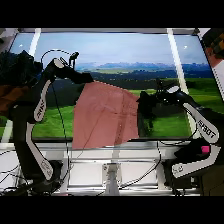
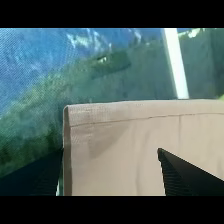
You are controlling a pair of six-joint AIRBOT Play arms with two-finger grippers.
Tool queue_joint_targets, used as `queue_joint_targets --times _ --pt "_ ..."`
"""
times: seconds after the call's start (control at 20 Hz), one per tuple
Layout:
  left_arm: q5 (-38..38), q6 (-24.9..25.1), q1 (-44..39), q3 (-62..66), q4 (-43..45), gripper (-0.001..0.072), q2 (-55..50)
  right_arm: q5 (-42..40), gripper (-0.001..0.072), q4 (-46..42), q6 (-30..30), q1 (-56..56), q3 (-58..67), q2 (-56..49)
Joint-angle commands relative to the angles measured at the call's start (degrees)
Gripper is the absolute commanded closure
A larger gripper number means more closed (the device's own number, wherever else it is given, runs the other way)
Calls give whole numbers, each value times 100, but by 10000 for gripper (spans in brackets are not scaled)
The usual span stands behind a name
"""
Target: Fold the clothes and pants, and hang the long-sleeved shirts on hangers.
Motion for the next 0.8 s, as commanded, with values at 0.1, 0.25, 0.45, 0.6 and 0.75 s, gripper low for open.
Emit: queue_joint_targets --times 0.1,0.25,0.45,0.6,0.75 --pt "-267 -2 -20 0 105 208 -83 94 698 66 4 20 15 7" --pt "-481 -7 -101 0 20 255 -157 164 698 66 0 20 15 7" --pt "-479 0 -31 0 -4 695 -131 162 698 55 -42 17 52 11" --pt "-476 13 118 0 -2 695 -2 363 698 55 -367 17 356 17" --pt "-431 802 280 0 2 696 328 699 699 -11 -879 17 935 22"
